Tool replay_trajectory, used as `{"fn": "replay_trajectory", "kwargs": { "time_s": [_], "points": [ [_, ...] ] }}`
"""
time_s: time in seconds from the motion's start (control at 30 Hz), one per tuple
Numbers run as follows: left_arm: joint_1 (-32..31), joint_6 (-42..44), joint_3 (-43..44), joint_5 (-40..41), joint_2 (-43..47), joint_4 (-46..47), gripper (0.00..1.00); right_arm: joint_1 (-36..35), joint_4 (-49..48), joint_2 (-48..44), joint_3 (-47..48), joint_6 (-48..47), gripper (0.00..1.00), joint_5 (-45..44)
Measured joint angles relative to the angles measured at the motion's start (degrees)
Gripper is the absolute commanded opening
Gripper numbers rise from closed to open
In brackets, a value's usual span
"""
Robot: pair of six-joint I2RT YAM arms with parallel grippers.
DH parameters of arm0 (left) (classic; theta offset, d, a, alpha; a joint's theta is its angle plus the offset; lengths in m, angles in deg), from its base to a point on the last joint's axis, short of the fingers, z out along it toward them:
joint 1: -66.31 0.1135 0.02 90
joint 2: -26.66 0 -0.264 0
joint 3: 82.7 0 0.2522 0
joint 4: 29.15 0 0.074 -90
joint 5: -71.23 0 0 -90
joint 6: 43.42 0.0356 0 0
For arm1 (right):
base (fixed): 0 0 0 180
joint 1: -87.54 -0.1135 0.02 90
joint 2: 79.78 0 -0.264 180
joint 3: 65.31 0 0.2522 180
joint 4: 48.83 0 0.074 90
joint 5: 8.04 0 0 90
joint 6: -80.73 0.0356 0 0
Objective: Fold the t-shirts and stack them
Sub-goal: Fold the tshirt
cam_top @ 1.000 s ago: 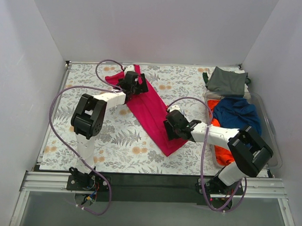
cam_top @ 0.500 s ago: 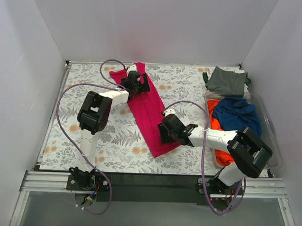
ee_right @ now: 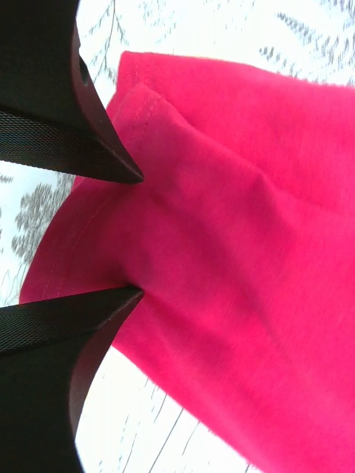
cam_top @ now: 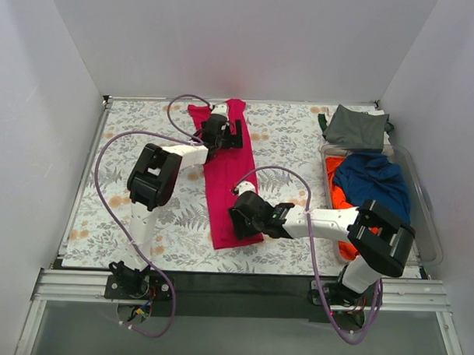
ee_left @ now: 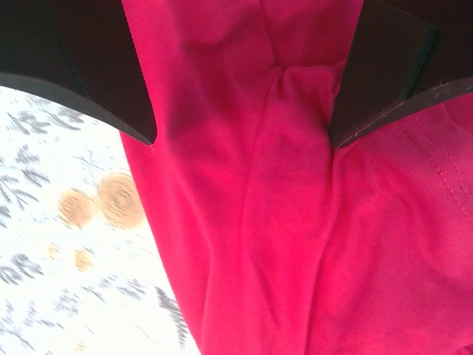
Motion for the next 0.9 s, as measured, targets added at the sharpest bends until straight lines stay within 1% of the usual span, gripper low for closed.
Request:
{"fn": "replay_trajectory", "kwargs": {
  "time_s": [0.2, 0.37, 0.53, 0.63, 0.7, 0.8, 0.9],
  "points": [
    [-2.91, 2.40, -0.13, -2.58, -0.20, 1.03, 0.94, -2.80, 0.07, 2.36, 2.67, 0.70, 0.53, 0.70],
    [-3.41, 3.32, -0.96, -4.63, 0.00, 2.29, 0.94, -3.43, 0.28, 1.99, 2.54, 1.70, 0.53, 0.87],
    [-3.32, 2.91, -5.90, -5.75, 3.74, 3.37, 0.95, -3.78, 3.85, -0.72, 1.31, 2.54, 0.54, 0.24],
    [-3.43, 2.60, -10.32, -5.27, 9.55, 2.47, 0.95, -3.87, 7.21, -5.01, -0.09, 2.95, 0.55, -1.53],
    [-3.63, 2.38, -12.81, -4.74, 15.02, 2.29, 0.95, -3.87, 8.66, -8.70, -1.05, 3.21, 0.56, -2.58],
    [-4.04, 1.51, -16.70, -3.72, 24.63, 2.73, 0.95, -3.85, 9.29, -12.85, -2.40, 3.56, 0.57, -3.91],
    [-5.09, -0.83, -23.28, -1.92, 35.71, 4.07, 0.94, -3.87, 9.75, -14.73, -4.31, 4.24, 0.57, -4.92]
  ]
}}
